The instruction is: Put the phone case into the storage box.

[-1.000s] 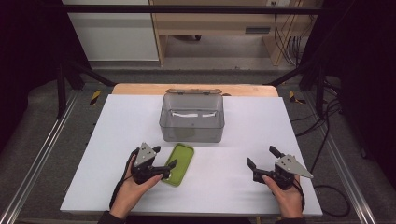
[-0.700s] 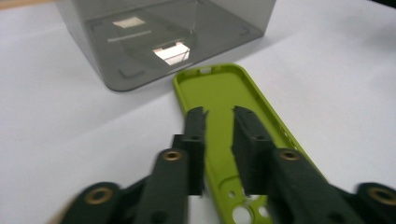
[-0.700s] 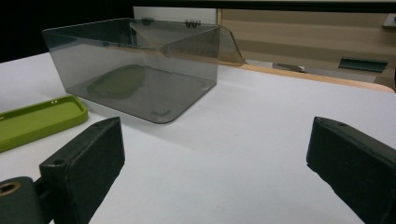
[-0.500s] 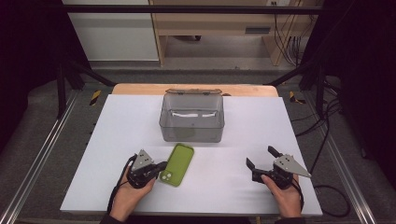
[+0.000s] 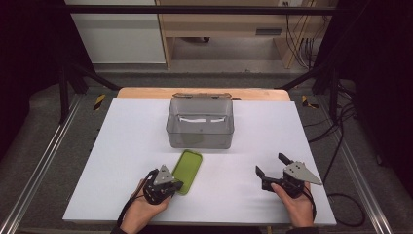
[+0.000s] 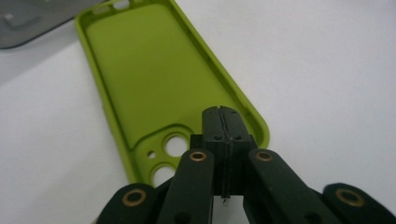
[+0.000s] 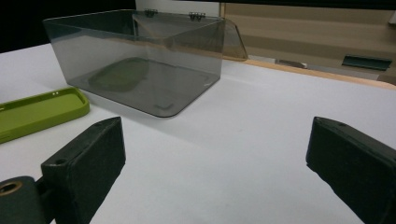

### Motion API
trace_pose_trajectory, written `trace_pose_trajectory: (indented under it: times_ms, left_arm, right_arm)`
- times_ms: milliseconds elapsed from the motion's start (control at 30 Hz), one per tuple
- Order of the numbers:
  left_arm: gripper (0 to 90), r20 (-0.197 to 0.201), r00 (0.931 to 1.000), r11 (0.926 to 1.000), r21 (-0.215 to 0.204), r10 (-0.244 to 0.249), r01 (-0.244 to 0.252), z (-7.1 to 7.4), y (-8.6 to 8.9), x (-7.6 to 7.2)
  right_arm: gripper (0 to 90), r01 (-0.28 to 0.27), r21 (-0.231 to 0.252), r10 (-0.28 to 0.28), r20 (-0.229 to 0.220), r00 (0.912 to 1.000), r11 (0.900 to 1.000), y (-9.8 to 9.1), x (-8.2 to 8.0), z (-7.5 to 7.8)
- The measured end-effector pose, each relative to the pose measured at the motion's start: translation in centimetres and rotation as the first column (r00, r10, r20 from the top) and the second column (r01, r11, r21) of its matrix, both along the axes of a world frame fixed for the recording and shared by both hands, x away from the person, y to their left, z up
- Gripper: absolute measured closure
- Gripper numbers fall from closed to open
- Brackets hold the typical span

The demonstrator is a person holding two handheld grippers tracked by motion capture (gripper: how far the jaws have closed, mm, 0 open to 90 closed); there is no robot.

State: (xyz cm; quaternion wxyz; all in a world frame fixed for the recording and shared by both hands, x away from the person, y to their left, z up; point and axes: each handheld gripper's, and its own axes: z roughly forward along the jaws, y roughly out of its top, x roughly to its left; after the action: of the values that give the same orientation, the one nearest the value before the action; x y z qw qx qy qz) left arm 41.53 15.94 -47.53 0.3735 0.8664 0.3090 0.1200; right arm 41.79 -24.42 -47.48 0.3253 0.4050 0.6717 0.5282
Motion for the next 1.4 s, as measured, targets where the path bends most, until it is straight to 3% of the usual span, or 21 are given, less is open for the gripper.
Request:
trace_pose_trajectory:
  times_ms: [167, 500, 800, 1033, 1400]
  left_arm:
    - [90.0, -0.043, 0.9987, 0.9993, -0.024, -0.029, 0.028, 0.0, -0.7, -0.1]
    - [90.0, -0.082, 0.9958, 0.9975, -0.060, -0.040, 0.036, -0.1, -2.7, -0.5]
    - [90.0, -0.087, 0.9948, 0.9960, -0.076, -0.053, 0.046, -0.1, -5.6, -0.2]
    - [90.0, -0.084, 0.9940, 0.9948, -0.080, -0.069, 0.063, -0.1, -8.2, 0.0]
    - [90.0, -0.089, 0.9929, 0.9961, -0.045, -0.080, 0.076, 0.2, -10.6, 0.6]
  right_arm:
    - [4.9, -0.001, 0.004, 0.001, -0.004, 1.0000, 1.0000, -0.1, 0.0, 0.0]
    - [5.0, -0.004, 0.010, 0.004, 0.007, 1.0000, 0.9999, -0.3, -0.3, 0.2]
    - [5.1, 0.015, 0.015, -0.015, -0.004, 0.9999, 0.9998, -0.7, -0.3, 0.3]
    - [5.2, 0.043, -0.011, -0.043, 0.007, 0.9991, 0.9990, -0.8, -0.6, 0.4]
    - [5.2, 0.078, -0.029, -0.078, 0.010, 0.9969, 0.9965, -1.0, -0.9, 0.7]
